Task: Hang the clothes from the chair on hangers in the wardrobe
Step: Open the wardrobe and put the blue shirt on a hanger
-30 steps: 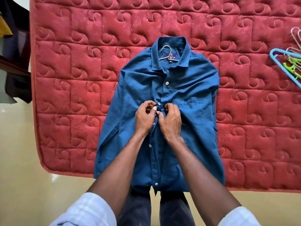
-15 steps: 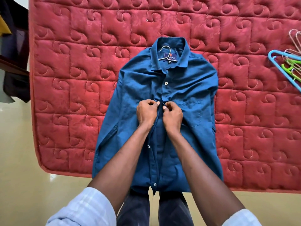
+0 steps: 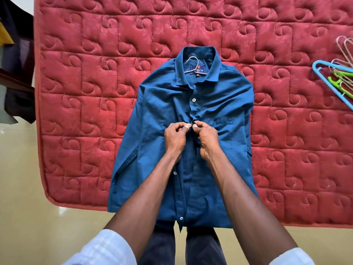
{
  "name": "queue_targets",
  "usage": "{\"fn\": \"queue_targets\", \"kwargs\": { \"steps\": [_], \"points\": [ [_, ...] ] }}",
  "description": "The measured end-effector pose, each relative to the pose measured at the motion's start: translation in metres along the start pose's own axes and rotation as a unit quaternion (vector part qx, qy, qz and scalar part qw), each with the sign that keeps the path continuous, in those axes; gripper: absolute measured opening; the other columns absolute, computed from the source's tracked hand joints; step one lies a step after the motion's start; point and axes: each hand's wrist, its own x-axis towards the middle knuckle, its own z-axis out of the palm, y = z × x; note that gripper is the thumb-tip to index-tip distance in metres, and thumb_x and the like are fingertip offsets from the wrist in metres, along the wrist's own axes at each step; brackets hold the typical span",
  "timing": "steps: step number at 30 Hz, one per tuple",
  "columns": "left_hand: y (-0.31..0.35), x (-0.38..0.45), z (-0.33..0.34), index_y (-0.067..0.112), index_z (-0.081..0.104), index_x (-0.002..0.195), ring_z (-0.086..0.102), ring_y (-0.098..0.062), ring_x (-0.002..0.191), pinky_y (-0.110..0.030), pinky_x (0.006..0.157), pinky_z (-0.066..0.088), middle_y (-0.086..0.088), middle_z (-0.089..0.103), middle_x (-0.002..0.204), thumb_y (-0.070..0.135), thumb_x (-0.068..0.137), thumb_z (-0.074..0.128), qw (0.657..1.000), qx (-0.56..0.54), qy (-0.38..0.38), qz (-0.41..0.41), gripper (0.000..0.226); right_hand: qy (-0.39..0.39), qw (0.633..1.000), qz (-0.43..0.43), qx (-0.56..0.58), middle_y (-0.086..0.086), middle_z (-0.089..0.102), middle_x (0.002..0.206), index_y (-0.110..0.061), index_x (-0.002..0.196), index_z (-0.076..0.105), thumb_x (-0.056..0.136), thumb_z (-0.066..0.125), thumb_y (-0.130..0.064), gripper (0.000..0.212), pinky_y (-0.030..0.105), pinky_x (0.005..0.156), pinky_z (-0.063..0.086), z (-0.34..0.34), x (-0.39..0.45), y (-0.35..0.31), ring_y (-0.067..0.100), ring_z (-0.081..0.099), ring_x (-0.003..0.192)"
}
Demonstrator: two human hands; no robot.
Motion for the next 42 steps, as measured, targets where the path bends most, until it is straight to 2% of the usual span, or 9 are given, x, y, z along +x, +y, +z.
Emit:
{"fn": "queue_targets", "kwargs": {
  "steps": [4, 8, 10, 15, 19, 21, 27, 32, 42],
  "points": [
    [0.002, 0.001, 0.002, 0.029, 0.072, 0.070, 0.069, -0.020, 0.091, -0.041, 0.087, 0.056, -0.003, 0.072, 0.094, 0.015, 0.080, 0.075, 0.999, -0.035, 0.005, -0.024, 0.018, -0.002, 1.000, 0.001, -0.003, 0.008, 0.070, 0.098, -0.017, 0.093, 0.068, 0.090, 0.062, -0.002, 0.017, 0.015, 0.062, 0.047, -0.001, -0.005, -0.004, 0.011, 0.061, 0.082],
    [0.002, 0.003, 0.002, 0.025, 0.075, 0.066, 0.070, -0.024, 0.091, -0.047, 0.090, 0.055, -0.009, 0.074, 0.092, 0.019, 0.074, 0.075, 0.997, -0.063, -0.004, -0.046, 0.010, -0.006, 1.000, 0.007, -0.015, -0.003, 0.065, 0.074, -0.011, 0.093, 0.070, 0.089, 0.061, -0.003, 0.013, 0.011, 0.044, 0.039, -0.004, -0.011, -0.010, 0.001, 0.055, 0.055],
    [0.002, 0.005, 0.003, 0.026, 0.074, 0.065, 0.070, -0.024, 0.089, -0.046, 0.089, 0.056, -0.010, 0.074, 0.091, 0.023, 0.073, 0.073, 0.997, -0.057, -0.006, -0.046, 0.009, -0.016, 1.000, 0.015, -0.007, -0.005, 0.061, 0.066, -0.013, 0.081, 0.069, 0.085, 0.060, -0.010, 0.010, 0.016, 0.048, 0.035, -0.006, -0.011, -0.013, 0.004, 0.049, 0.052],
    [0.001, 0.008, 0.002, 0.023, 0.077, 0.069, 0.067, -0.018, 0.082, -0.038, 0.083, 0.056, -0.011, 0.074, 0.093, 0.022, 0.072, 0.075, 0.996, -0.057, -0.023, -0.061, 0.004, -0.020, 0.999, 0.028, -0.036, -0.003, 0.065, 0.069, -0.017, 0.074, 0.072, 0.080, 0.062, -0.014, 0.011, 0.022, 0.057, 0.035, -0.010, -0.011, -0.017, 0.007, 0.052, 0.058],
    [0.009, 0.004, -0.001, 0.003, 0.075, 0.088, 0.058, -0.006, 0.065, -0.019, 0.063, 0.048, -0.011, 0.071, 0.090, 0.004, 0.084, 0.069, 0.992, -0.084, -0.038, -0.081, 0.008, -0.015, 0.998, 0.019, -0.057, -0.002, 0.059, 0.064, -0.017, 0.067, 0.068, 0.074, 0.067, -0.010, 0.010, 0.019, 0.048, 0.030, -0.007, -0.011, -0.020, 0.007, 0.047, 0.053],
    [0.010, 0.004, -0.003, -0.003, 0.074, 0.091, 0.050, -0.004, 0.057, -0.019, 0.059, 0.043, -0.004, 0.066, 0.079, 0.000, 0.085, 0.062, 0.990, -0.094, -0.055, -0.087, 0.013, -0.016, 0.999, 0.018, -0.039, 0.001, 0.053, 0.061, -0.014, 0.067, 0.066, 0.074, 0.066, -0.003, 0.013, 0.016, 0.039, 0.028, -0.006, -0.010, -0.020, 0.006, 0.042, 0.046],
    [0.011, 0.009, -0.010, 0.014, 0.071, 0.075, 0.045, -0.007, 0.052, -0.016, 0.048, 0.035, 0.007, 0.053, 0.057, 0.035, 0.086, 0.073, 0.993, -0.041, -0.077, -0.084, 0.024, -0.020, 0.998, -0.009, -0.062, -0.003, 0.062, 0.063, -0.014, 0.070, 0.068, 0.074, 0.072, 0.000, 0.015, 0.009, 0.042, 0.034, -0.005, -0.007, -0.016, -0.003, 0.046, 0.041],
    [0.012, 0.008, -0.008, 0.013, 0.074, 0.077, 0.043, -0.005, 0.049, -0.014, 0.047, 0.036, 0.013, 0.059, 0.049, 0.020, 0.085, 0.075, 0.994, -0.032, -0.078, -0.073, 0.011, -0.037, 0.997, -0.020, -0.057, 0.001, 0.064, 0.070, -0.007, 0.075, 0.068, 0.076, 0.071, 0.006, 0.014, 0.009, 0.046, 0.037, -0.009, -0.005, -0.013, -0.004, 0.052, 0.045],
    [0.008, 0.005, -0.003, 0.009, 0.067, 0.074, 0.043, 0.003, 0.038, -0.013, 0.043, 0.038, 0.009, 0.056, 0.045, 0.005, 0.093, 0.063, 0.993, -0.067, -0.067, -0.076, 0.019, -0.064, 0.995, -0.001, -0.073, 0.004, 0.063, 0.068, -0.003, 0.088, 0.067, 0.090, 0.059, 0.006, 0.012, 0.010, 0.039, 0.038, -0.013, -0.006, -0.018, -0.002, 0.054, 0.040]
  ]
}}
